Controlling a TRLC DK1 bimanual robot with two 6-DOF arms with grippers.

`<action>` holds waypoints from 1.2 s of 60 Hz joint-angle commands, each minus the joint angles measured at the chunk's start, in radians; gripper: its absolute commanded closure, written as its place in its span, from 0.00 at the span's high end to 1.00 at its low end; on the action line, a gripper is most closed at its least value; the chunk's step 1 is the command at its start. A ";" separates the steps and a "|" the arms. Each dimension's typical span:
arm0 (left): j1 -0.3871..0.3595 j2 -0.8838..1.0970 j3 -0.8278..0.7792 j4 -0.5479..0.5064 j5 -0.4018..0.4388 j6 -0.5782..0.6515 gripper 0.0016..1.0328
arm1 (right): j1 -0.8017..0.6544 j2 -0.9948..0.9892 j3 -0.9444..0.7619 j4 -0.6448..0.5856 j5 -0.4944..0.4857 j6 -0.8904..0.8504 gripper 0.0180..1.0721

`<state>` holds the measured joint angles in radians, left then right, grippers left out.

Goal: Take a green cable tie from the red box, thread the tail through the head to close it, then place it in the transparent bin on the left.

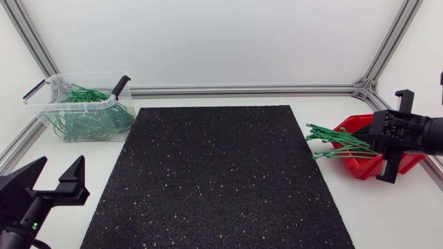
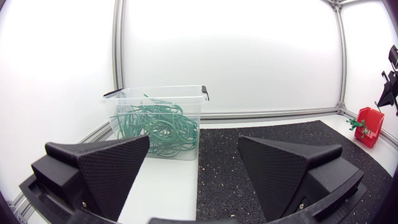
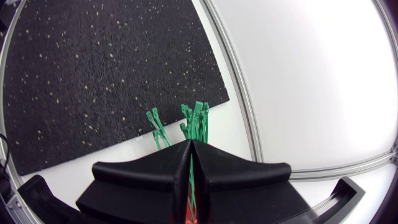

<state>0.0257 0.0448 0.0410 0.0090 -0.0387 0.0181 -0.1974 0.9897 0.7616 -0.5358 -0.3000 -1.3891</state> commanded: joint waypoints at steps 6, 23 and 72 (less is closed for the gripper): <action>0.010 -0.016 -0.038 -0.027 -0.004 -0.018 0.96 | 0.019 0.015 0.189 -0.181 -0.106 0.133 0.06; 0.065 -0.034 -0.021 -0.018 -0.004 -0.007 0.96 | 0.092 0.162 0.455 -0.484 -0.252 0.354 0.06; 0.045 0.647 0.511 -0.247 0.428 -0.149 0.96 | 0.400 0.317 0.519 -0.544 -0.580 0.757 0.06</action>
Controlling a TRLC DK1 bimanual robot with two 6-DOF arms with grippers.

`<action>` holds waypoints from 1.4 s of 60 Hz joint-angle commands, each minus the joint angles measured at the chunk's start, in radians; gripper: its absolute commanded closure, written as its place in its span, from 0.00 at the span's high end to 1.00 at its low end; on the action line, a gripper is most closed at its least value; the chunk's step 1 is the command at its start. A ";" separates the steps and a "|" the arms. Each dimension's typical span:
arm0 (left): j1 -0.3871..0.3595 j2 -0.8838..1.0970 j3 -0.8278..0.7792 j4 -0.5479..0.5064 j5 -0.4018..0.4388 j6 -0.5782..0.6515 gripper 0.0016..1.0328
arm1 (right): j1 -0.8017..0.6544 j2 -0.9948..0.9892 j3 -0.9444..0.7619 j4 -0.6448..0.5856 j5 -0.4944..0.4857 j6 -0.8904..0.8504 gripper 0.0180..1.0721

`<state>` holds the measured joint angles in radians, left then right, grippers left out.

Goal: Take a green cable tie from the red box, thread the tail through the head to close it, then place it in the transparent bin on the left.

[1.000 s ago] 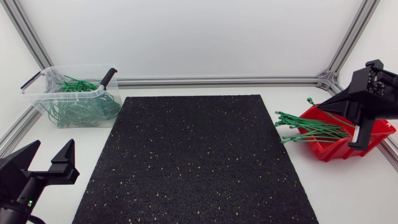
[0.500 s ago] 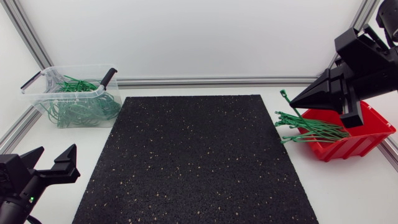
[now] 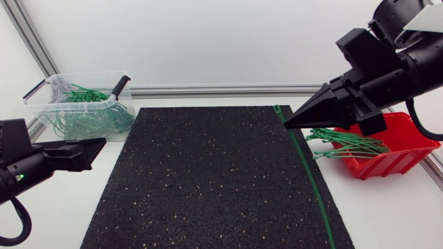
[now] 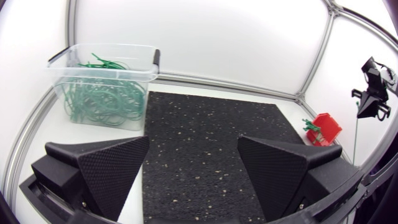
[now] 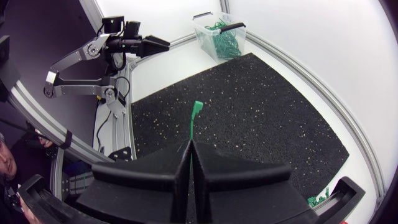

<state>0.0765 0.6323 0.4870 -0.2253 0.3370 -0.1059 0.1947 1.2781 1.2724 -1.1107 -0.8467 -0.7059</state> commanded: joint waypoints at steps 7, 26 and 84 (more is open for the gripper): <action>-0.029 0.185 0.180 -0.085 0.157 -0.029 0.96 | 0.009 0.078 0.002 0.063 -0.114 0.111 0.06; -0.175 0.383 0.355 -0.189 0.162 0.169 0.96 | 0.068 0.130 -0.093 0.259 -0.210 0.187 0.06; -0.449 0.638 0.512 0.196 0.576 -0.034 0.96 | 0.107 0.217 -0.159 0.649 -0.373 0.405 0.06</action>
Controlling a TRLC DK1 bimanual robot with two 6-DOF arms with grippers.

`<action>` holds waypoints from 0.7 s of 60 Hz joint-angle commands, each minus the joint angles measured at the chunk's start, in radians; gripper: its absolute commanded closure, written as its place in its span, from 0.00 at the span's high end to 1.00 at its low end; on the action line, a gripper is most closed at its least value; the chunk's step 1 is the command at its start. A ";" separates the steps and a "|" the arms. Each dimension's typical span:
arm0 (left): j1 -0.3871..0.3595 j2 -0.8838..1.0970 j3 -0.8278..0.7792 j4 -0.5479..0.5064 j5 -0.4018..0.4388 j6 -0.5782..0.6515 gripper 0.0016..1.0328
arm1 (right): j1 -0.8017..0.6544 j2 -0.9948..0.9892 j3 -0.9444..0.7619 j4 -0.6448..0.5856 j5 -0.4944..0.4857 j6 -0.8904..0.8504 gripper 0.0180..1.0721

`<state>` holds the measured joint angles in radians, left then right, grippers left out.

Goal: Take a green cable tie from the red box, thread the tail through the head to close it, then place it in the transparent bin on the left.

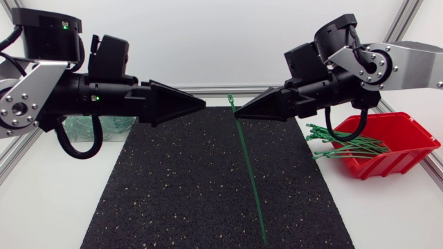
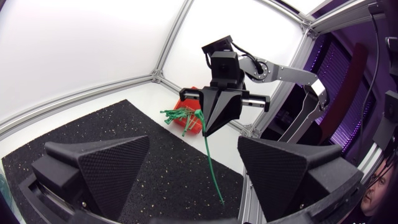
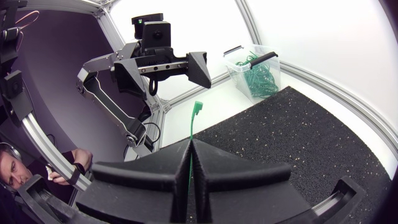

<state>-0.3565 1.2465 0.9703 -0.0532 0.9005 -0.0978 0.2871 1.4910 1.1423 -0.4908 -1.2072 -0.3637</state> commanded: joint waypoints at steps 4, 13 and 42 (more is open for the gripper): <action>-0.022 0.037 0.038 0.036 0.014 -0.066 0.96 | 0.024 0.006 -0.030 0.061 -0.014 0.089 0.06; -0.036 0.060 0.053 0.046 0.026 -0.083 0.96 | 0.026 0.020 -0.032 0.121 -0.031 0.132 0.06; -0.098 0.120 0.096 0.079 0.041 -0.138 0.81 | 0.040 0.037 -0.053 0.305 -0.038 0.289 0.06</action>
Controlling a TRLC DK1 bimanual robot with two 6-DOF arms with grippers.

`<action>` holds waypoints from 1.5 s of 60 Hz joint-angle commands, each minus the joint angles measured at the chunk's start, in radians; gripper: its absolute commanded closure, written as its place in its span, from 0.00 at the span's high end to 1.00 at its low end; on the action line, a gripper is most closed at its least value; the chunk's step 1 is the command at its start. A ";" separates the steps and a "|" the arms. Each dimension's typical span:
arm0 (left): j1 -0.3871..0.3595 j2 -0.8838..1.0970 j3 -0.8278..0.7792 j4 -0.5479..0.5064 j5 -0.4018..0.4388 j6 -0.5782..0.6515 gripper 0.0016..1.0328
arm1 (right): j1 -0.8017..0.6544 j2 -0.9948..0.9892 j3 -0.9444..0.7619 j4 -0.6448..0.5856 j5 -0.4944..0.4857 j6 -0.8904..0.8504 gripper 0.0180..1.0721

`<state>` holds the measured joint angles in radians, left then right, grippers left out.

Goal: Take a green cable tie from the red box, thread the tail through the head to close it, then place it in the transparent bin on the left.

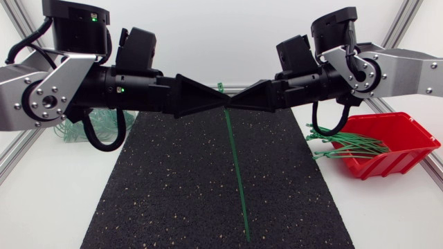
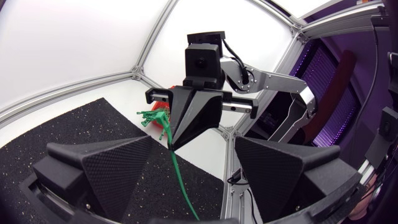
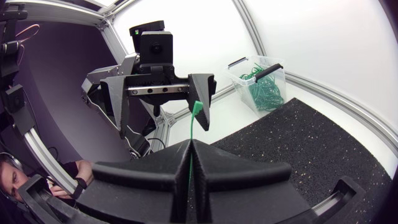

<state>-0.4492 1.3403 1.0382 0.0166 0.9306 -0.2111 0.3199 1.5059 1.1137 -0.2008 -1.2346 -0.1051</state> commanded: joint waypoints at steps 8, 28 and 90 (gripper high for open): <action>0.001 0.034 0.019 0.043 0.011 -0.057 0.69 | 0.007 0.028 -0.026 0.018 -0.011 0.030 0.06; 0.010 0.053 0.011 0.083 0.011 -0.094 0.48 | 0.002 0.025 -0.037 0.026 -0.022 0.030 0.06; 0.004 0.060 -0.004 0.108 0.002 -0.113 0.23 | -0.019 -0.046 -0.126 0.357 -0.028 0.312 0.06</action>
<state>-0.4454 1.3888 1.0382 0.1066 0.9302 -0.2962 0.3050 1.4734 1.0214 0.1127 -1.2545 0.1272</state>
